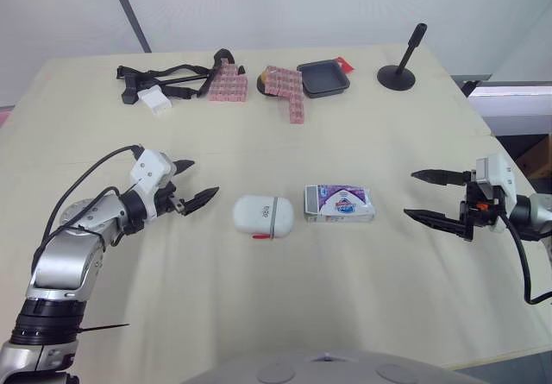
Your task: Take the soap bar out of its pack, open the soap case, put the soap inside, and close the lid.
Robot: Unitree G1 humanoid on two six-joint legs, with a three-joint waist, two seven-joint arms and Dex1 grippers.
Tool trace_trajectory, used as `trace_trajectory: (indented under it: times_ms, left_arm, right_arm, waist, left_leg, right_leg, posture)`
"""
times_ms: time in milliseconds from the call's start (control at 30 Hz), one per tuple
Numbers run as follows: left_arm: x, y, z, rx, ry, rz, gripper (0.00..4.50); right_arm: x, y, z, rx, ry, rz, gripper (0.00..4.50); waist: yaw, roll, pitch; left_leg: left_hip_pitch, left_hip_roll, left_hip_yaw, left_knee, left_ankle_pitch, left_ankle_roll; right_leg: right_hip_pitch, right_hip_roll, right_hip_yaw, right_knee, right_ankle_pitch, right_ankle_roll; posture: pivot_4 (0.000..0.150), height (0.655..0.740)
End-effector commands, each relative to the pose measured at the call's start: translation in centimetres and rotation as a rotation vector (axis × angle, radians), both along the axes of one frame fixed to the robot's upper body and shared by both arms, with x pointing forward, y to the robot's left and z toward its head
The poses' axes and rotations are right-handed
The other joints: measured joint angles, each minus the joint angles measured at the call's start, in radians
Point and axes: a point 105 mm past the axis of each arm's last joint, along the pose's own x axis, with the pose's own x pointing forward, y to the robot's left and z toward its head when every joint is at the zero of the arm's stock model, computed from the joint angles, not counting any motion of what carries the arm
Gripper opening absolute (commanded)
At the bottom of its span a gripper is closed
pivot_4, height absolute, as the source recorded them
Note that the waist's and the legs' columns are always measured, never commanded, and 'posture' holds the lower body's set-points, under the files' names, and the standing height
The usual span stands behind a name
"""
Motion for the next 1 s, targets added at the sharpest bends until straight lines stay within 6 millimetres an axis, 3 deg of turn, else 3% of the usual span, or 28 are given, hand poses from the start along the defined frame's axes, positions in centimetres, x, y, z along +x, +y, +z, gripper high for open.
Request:
trace_trajectory:
  times_ms: [33,700,1000]
  left_arm:
    - [0.1,0.2,1.0,0.024,-0.051,-0.025,4.5]
    - [-0.9,0.6,0.6,-0.037,-0.062,-0.045,4.5]
    - [-1.4,-0.1,2.8,-0.07,-0.07,-0.19,4.5]
  right_arm:
    - [-0.2,-0.4,0.7,-0.025,-0.021,0.009,4.48]
    - [2.2,-1.8,1.2,0.025,-0.098,-0.098,4.48]
    - [1.8,-1.4,1.5,-0.131,-0.061,0.064,4.48]
  waist:
    - [0.0,0.0,0.0]
    - [0.0,0.0,0.0]
    - [-0.001,0.0,0.0]
  left_leg:
    - [0.0,0.0,0.0,0.0,0.0,0.0]
    - [-0.002,0.0,0.001,0.002,0.001,0.001]
    - [-0.002,0.0,0.002,0.003,0.001,0.002]
  right_leg:
    - [0.0,0.0,0.0,0.0,0.0,0.0]
    - [-0.003,-0.003,-0.004,0.005,-0.002,-0.003]
    - [-0.006,-0.005,-0.007,0.008,-0.002,-0.003]
  posture:
    - [0.15,0.74]
    - [0.15,0.74]
    - [0.15,0.74]
